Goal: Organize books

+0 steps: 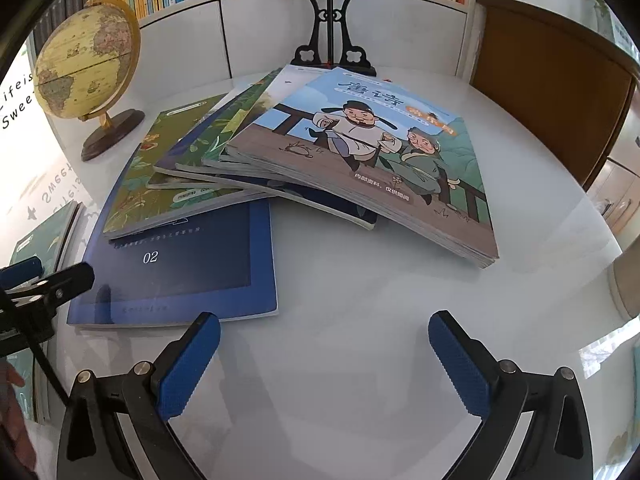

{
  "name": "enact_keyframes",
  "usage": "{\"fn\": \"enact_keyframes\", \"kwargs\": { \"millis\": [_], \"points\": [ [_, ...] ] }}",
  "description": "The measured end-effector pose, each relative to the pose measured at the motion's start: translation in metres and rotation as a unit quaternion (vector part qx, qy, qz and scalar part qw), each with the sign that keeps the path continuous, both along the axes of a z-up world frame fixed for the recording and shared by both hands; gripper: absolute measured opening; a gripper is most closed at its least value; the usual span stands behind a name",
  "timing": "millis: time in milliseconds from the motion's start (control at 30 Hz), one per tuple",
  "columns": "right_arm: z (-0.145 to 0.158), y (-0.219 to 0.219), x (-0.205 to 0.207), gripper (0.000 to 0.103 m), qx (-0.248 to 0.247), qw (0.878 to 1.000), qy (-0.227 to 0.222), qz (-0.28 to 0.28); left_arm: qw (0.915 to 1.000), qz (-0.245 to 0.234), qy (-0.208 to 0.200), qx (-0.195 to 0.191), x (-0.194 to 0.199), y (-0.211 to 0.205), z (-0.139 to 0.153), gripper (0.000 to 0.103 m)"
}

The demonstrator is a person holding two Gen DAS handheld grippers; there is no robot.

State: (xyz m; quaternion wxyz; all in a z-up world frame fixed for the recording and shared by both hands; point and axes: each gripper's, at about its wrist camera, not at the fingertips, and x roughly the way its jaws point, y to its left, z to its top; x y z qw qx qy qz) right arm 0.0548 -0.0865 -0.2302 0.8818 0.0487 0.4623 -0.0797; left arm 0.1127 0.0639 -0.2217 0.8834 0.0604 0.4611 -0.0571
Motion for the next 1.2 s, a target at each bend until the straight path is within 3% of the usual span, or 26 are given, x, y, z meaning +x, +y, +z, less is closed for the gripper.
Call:
{"fn": "enact_keyframes", "kwargs": {
  "millis": [267, 1200],
  "points": [
    [0.0009, -0.0008, -0.0015, 0.103, 0.000, 1.000, 0.000, 0.000, 0.9989, 0.032, -0.035, 0.006, -0.0059, -0.0032, -0.0021, 0.103],
    [-0.0001, -0.0019, -0.0006, 0.103, 0.000, 1.000, 0.000, -0.009, 0.9988, 0.035, -0.034, 0.006, -0.0058, -0.0018, -0.0017, 0.103]
  ]
}}
